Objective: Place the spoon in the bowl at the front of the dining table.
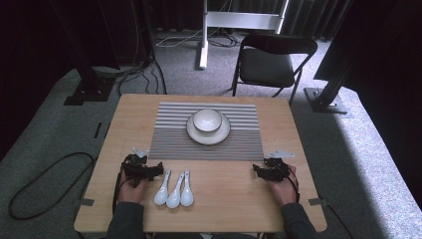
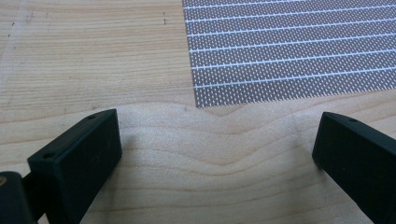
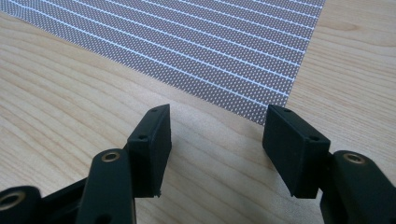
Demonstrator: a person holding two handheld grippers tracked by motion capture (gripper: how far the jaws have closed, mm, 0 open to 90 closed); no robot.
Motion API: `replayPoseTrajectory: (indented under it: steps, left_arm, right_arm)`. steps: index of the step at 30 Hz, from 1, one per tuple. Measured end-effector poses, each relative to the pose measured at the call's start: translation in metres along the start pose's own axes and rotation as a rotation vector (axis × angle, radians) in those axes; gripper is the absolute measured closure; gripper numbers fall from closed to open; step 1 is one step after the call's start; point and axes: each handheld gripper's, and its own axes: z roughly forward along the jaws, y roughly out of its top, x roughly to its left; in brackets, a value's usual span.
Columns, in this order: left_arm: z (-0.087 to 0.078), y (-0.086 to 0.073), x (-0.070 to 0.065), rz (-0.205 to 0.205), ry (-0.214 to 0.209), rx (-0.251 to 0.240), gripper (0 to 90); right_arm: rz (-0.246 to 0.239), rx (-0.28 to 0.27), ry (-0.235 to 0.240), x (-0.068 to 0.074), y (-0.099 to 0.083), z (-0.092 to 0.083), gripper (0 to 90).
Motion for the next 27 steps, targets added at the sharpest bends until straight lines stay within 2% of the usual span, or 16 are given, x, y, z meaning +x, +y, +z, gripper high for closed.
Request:
replayPoseTrajectory:
  steps: [10,19,22,27]
  left_arm:
    - [0.000,0.000,0.000,0.000,0.000,0.000,1.7]
    - [0.000,0.000,0.000,0.000,0.000,0.000,1.7]
    - [0.000,0.000,0.000,-0.001,0.000,-0.001,1.7]
    - [0.000,0.000,0.000,-0.001,0.000,-0.001,1.7]
  right_arm:
    - [0.022,0.004,0.002,-0.003,0.000,-0.002,42.9]
    - [0.003,-0.014,0.013,0.003,0.002,-0.005,43.0]
    - [0.025,-0.031,0.040,0.006,0.005,-0.007,43.1]
    - [0.014,-0.042,0.046,0.011,0.007,-0.009,43.1]
